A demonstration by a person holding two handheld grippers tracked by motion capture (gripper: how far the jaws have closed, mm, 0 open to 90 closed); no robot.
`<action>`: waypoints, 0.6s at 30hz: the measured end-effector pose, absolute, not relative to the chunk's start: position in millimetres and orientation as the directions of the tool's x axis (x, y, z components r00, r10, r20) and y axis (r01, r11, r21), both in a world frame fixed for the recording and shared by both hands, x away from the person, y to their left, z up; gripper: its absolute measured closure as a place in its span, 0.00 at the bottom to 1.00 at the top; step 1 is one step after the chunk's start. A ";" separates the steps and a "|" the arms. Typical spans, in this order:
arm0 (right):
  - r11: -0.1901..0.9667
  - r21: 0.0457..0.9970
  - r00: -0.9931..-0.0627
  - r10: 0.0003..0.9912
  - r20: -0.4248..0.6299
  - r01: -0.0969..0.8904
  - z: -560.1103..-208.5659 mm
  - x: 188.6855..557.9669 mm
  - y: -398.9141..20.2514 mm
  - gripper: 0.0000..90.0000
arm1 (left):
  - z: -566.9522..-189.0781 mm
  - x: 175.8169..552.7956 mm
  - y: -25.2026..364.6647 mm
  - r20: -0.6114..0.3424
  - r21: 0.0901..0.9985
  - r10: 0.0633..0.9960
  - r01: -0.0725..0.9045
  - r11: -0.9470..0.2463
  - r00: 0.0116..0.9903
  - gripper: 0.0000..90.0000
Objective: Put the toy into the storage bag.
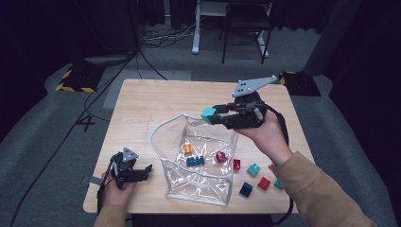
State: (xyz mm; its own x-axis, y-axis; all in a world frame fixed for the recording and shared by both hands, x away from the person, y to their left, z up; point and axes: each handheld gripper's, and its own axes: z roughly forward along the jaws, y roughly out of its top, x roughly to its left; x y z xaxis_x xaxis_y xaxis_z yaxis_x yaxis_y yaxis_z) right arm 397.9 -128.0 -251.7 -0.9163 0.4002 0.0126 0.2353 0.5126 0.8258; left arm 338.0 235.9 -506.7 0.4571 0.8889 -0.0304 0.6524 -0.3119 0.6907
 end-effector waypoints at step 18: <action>0.601 0.753 -0.926 0.378 0.026 0.266 -271.2 409.1 -80.2 0.66 | -506.7 338.0 235.9 -0.030 0.691 0.889 0.652 -0.312 0.457 0.18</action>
State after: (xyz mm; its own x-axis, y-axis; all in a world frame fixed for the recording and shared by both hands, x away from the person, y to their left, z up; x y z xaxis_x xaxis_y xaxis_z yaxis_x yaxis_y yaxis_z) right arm 409.1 -80.2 -271.2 -0.9255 0.3778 0.0256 0.2662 0.6012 0.7534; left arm 338.0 235.9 -506.7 0.4573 0.8888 -0.0302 0.6524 -0.3122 0.6906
